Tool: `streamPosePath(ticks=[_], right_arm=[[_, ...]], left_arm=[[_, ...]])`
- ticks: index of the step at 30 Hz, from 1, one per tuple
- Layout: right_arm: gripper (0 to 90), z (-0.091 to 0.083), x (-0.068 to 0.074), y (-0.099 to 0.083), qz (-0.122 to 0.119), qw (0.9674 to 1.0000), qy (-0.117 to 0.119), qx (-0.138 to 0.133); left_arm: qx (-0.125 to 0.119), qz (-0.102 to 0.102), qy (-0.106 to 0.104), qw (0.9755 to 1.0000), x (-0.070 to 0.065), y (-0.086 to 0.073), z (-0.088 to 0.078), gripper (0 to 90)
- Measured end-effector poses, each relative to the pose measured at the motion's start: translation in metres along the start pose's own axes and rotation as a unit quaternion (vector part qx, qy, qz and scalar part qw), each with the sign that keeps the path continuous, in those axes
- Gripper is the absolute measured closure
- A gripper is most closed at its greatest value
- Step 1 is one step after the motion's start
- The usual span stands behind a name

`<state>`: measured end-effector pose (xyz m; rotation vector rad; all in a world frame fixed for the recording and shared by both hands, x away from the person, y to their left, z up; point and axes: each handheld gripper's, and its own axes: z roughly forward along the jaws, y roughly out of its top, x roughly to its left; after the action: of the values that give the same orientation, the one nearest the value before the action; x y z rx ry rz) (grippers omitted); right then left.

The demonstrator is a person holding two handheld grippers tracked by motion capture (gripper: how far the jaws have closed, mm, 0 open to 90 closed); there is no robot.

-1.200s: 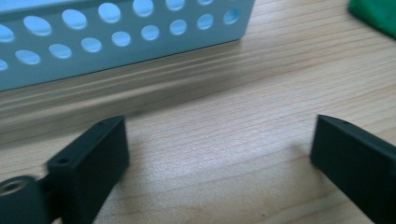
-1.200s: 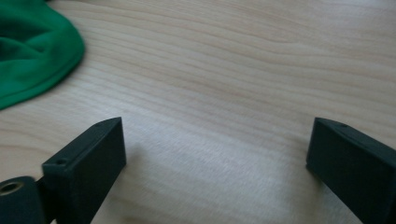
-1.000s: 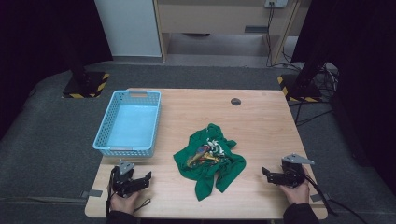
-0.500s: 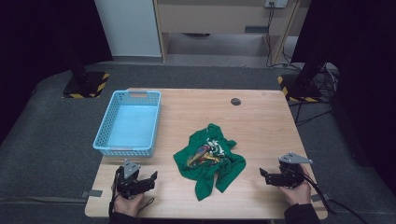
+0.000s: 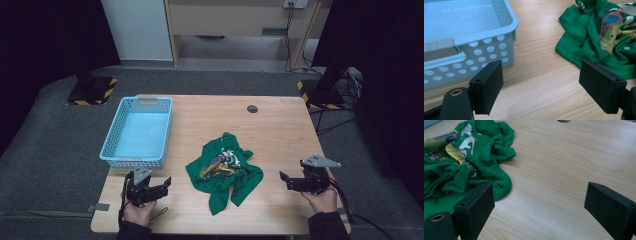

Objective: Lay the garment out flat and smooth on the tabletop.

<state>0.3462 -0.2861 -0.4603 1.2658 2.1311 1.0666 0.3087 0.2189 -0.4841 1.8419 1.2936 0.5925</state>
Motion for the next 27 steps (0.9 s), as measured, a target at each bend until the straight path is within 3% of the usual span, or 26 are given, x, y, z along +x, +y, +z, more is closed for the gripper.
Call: streamPosePath(ticks=[13,27], right_arm=[[10.6,0.004,0.008,0.031,-0.004,0.9998,0.010,-0.015],[13.4,0.005,0.015,0.049,-0.009,0.9995,0.023,-0.022]], left_arm=[[-0.004,0.019,-0.007,0.9998,-0.015,0.024,0.011,18.6],[-0.006,0.039,-0.016,0.9991,-0.034,0.051,0.027,18.9]])
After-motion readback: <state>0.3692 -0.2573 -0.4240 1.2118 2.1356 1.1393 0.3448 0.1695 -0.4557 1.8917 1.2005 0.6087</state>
